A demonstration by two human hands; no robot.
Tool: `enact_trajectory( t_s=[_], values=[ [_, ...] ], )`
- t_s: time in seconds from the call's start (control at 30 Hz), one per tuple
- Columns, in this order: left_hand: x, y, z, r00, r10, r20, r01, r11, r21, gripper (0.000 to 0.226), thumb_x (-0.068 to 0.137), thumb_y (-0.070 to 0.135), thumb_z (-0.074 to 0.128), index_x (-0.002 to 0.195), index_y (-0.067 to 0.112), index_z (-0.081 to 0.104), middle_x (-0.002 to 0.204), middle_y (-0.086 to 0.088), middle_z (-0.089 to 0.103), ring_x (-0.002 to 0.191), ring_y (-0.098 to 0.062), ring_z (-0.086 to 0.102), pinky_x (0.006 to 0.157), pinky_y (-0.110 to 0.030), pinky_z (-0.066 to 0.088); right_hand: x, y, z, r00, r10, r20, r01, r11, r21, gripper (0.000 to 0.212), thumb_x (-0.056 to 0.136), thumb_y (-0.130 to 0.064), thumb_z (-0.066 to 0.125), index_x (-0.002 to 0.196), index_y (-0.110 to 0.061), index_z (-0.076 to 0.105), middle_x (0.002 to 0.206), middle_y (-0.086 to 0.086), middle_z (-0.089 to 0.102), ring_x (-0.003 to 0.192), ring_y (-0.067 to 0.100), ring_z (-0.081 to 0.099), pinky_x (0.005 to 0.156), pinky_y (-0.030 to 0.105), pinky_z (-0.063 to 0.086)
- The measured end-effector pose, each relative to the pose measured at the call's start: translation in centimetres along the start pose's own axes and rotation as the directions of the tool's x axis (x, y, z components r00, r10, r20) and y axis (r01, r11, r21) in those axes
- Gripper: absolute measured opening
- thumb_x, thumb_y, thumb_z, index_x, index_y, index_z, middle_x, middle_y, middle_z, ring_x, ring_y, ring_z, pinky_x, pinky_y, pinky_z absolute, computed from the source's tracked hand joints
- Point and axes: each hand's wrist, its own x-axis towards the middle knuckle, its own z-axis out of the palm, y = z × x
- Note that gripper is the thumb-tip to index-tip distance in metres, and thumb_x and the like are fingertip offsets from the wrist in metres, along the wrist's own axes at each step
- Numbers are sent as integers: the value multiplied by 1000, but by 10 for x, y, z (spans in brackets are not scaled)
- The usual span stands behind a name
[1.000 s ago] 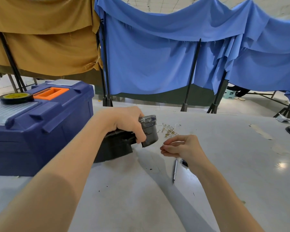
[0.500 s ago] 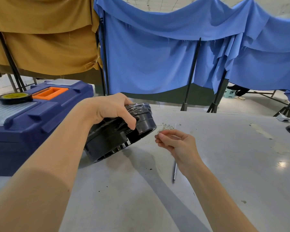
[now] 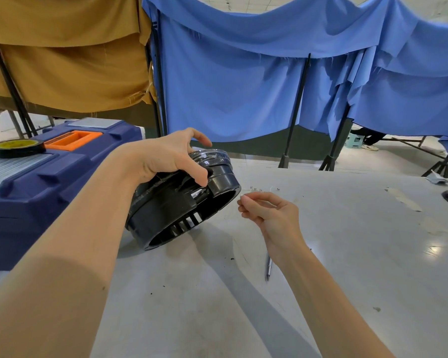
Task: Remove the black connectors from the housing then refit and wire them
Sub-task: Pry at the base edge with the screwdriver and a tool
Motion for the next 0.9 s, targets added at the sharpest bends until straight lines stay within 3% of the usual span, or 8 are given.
enact_trajectory(
  t_s=[0.23,0.4,0.57,0.9],
  values=[
    [3,-2,-3,1000,8,8,-8,1000,20,59,68,-2,78,106,29,45,95,-16,69,64,-23,71,51,-29,54,-2,1,14,1000,10,4,-10,998,67,13,74,9,75,86,4,72,85,20,74,76,27,73,78,32,60],
    [3,-1,-3,1000,10,4,-10,1000,24,59,68,0,79,105,29,44,97,-18,68,67,-25,70,51,-28,54,-4,2,21,999,-7,-38,10,996,83,11,74,10,74,83,4,71,78,18,74,69,25,72,68,26,60],
    [0,-2,-4,1000,11,10,-11,1000,-1,68,52,6,82,104,27,44,92,-17,68,67,-26,68,52,-31,54,-2,3,23,996,-36,-79,41,998,57,9,76,7,74,82,0,73,76,13,74,66,21,72,66,24,59],
    [1,-2,-2,999,34,12,-35,999,5,57,68,-5,77,104,25,44,88,-15,71,63,-24,69,51,-31,54,1,6,25,991,-86,-101,88,996,20,9,76,8,74,81,1,72,70,10,74,63,20,71,63,22,57]
  ],
)
